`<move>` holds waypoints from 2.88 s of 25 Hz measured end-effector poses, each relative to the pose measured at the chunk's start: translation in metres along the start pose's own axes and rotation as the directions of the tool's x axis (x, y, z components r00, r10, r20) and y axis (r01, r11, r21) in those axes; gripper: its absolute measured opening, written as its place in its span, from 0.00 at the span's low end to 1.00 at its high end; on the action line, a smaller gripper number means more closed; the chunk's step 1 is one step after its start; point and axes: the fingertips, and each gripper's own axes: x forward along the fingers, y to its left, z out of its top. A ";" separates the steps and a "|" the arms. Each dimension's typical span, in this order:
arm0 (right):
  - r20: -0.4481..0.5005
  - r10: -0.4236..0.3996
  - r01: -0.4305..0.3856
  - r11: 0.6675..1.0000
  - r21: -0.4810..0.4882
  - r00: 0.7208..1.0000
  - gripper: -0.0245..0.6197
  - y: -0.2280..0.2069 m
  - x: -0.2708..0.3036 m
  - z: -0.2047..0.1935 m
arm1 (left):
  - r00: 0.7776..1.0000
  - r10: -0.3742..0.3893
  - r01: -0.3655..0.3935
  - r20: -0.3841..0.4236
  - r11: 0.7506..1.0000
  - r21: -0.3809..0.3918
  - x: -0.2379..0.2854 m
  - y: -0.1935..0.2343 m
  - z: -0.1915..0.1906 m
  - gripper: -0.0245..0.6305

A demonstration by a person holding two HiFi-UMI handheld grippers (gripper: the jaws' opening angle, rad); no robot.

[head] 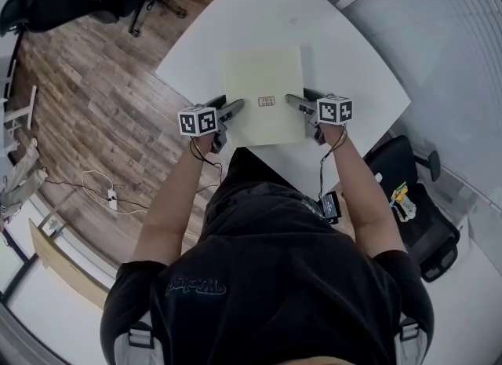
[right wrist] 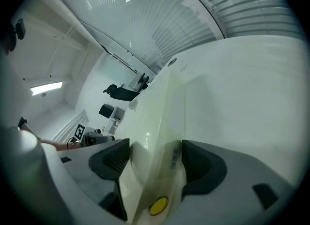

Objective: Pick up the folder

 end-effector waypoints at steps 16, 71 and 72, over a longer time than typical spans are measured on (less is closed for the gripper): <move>0.004 0.006 -0.006 1.000 0.008 1.000 0.55 0.005 -0.001 -0.001 | 1.000 -0.016 0.016 0.015 0.999 -0.029 -0.001 -0.005 0.000 0.54; 0.338 0.043 0.048 0.965 -0.258 0.940 0.55 0.237 -0.121 -0.132 | 0.965 -0.126 0.051 0.229 0.950 0.308 -0.227 -0.126 -0.102 0.54; 0.343 0.039 0.054 0.965 -0.255 0.939 0.55 0.241 -0.121 -0.141 | 0.965 -0.130 0.053 0.229 0.949 0.312 -0.233 -0.126 -0.109 0.54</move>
